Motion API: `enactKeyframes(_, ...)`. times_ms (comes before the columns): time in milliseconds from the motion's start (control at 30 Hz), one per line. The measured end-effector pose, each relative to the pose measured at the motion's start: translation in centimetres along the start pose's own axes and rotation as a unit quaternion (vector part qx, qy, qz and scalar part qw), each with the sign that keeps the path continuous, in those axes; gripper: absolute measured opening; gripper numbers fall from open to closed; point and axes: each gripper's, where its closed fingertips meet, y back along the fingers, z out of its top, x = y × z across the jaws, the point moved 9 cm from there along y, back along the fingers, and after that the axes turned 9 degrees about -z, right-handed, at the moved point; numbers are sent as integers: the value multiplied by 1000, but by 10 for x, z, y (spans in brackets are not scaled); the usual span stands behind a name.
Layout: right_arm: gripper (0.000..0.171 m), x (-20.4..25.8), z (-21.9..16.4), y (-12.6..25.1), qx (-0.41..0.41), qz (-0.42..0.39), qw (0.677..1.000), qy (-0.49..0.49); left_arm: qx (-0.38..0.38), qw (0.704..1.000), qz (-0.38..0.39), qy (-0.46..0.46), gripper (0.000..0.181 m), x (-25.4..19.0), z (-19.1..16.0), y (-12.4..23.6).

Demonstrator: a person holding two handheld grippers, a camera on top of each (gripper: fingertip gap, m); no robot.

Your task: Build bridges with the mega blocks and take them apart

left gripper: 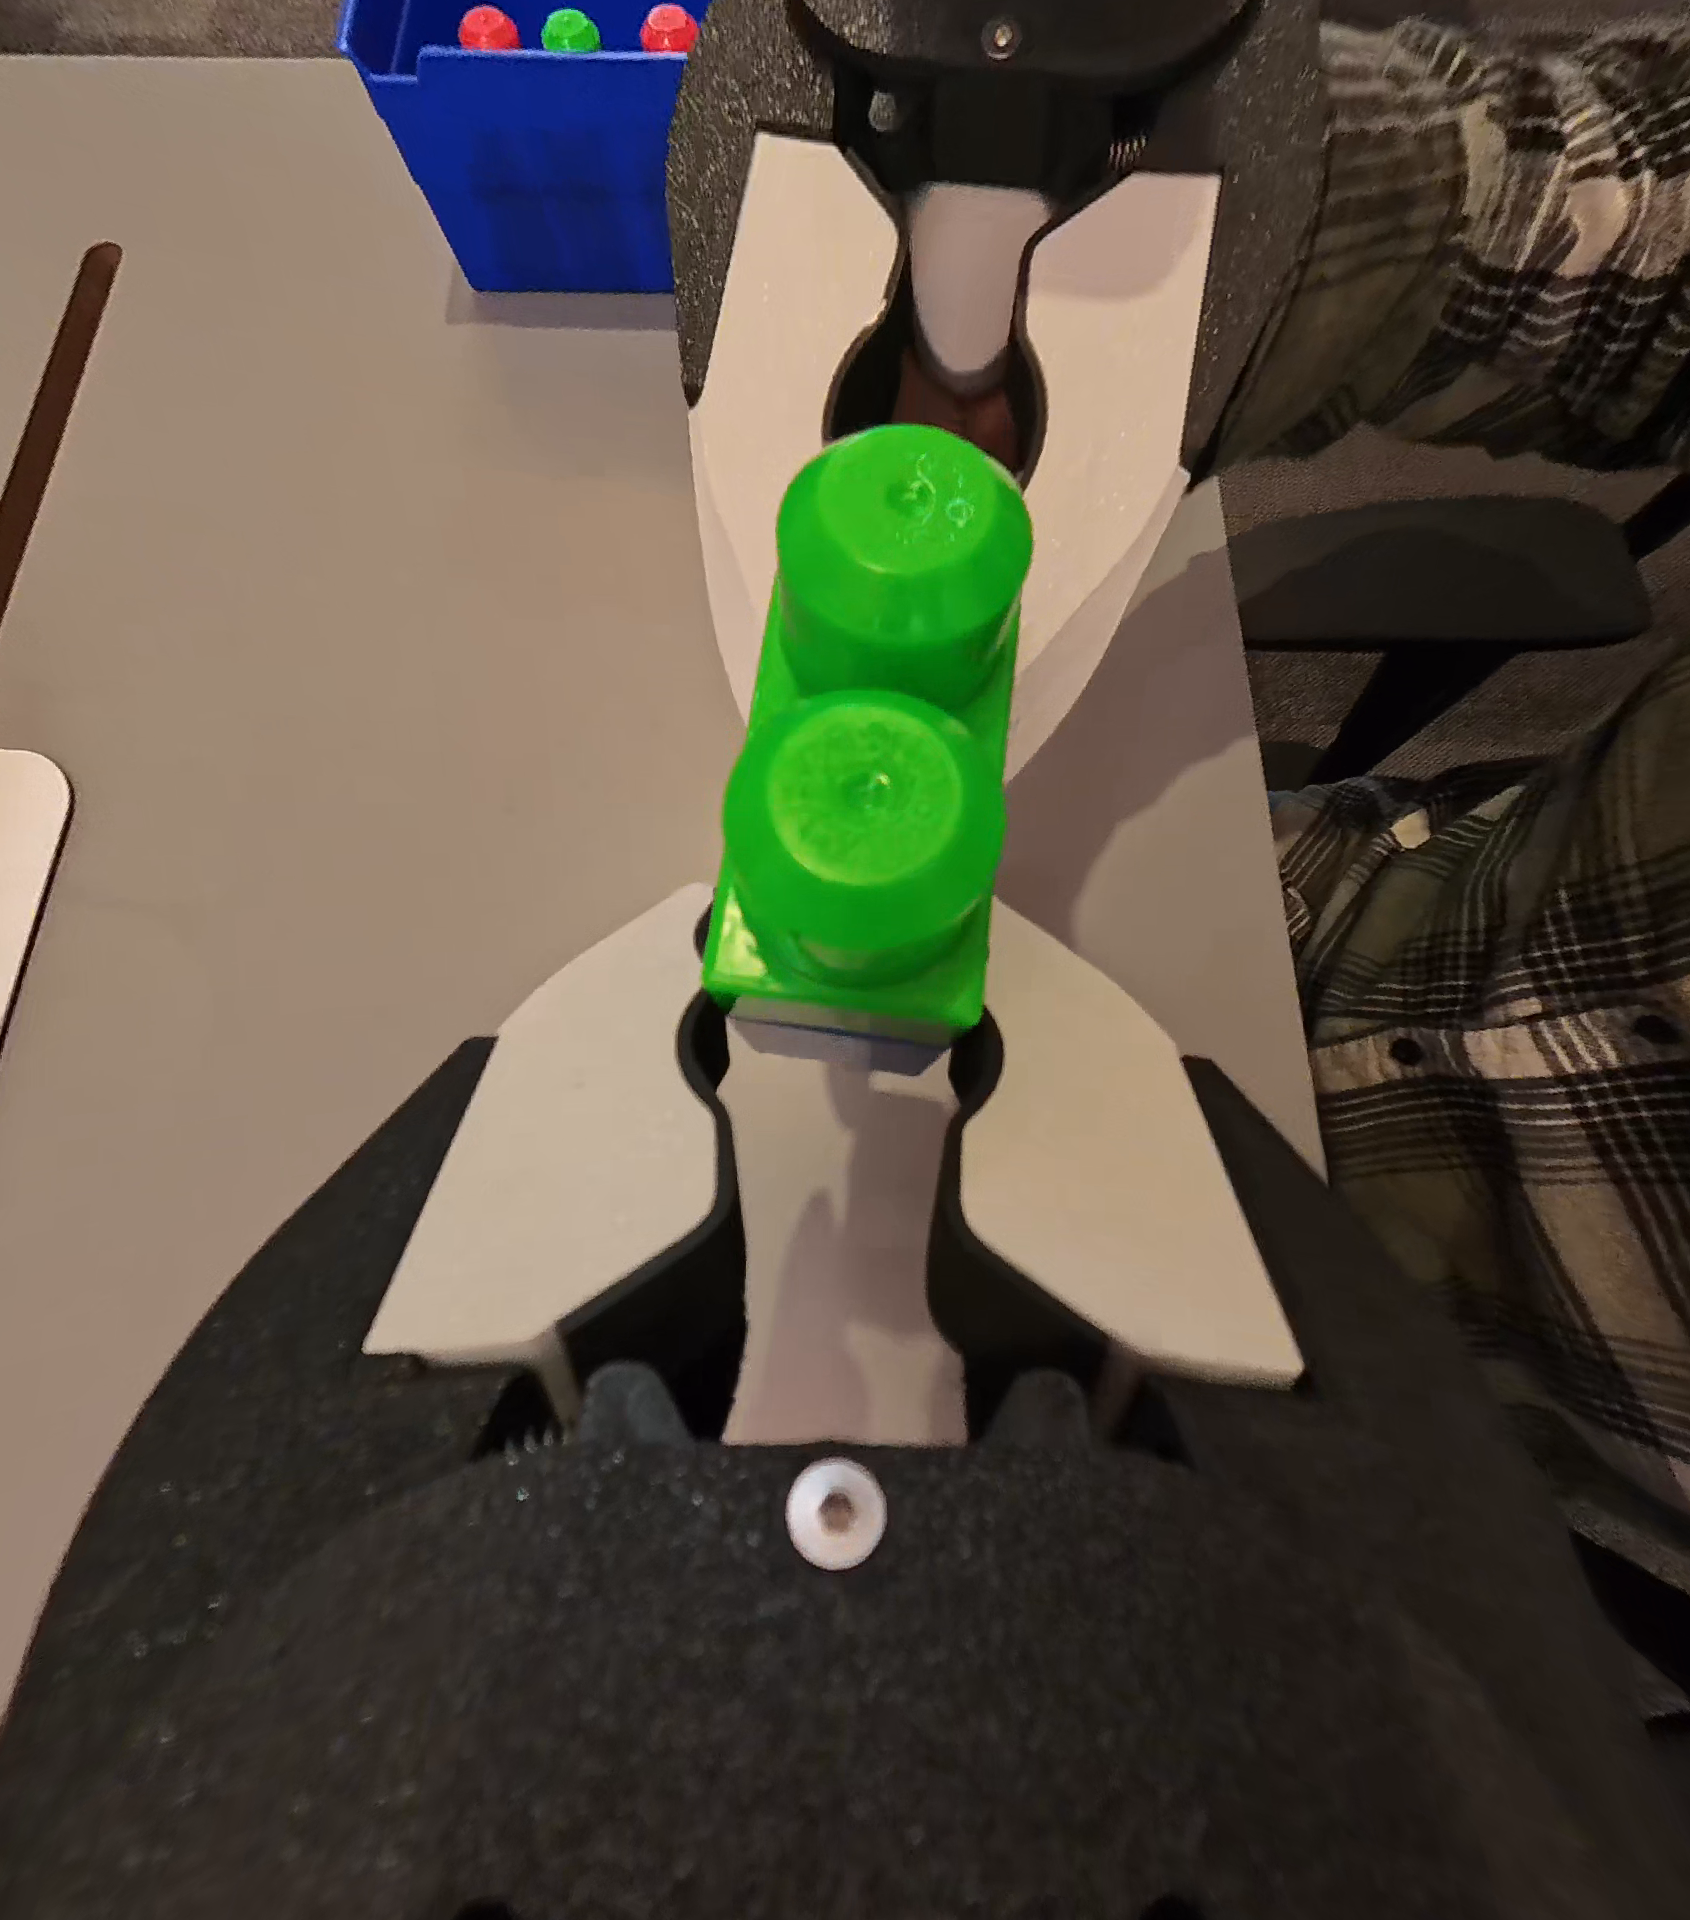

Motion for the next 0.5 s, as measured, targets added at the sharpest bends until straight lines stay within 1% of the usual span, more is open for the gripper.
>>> enactKeyframes(133, 36, -5, -4, 3, 34, 3, 999, 13, 9, 1000, 8, -3, 40, 3, -5, -9)
enactKeyframes(200, 55, -8, -2, 8, 47, -11, 998, 31, 34, 999, 28, -4, 41, 5, -8, -11)
enactKeyframes(267, 72, -12, 4, 13, 66, -29, 996, 56, 36, 999, 21, 3, 41, 6, -9, -12)
enactKeyframes(367, 79, -14, 17, 16, 92, -29, 991, 92, 40, 999, 21, -1, 41, 6, -7, -13)
enactKeyframes(500, 77, -14, 34, 10, 122, -8, 985, 124, 50, 999, 19, -3, 41, 5, -1, -19)
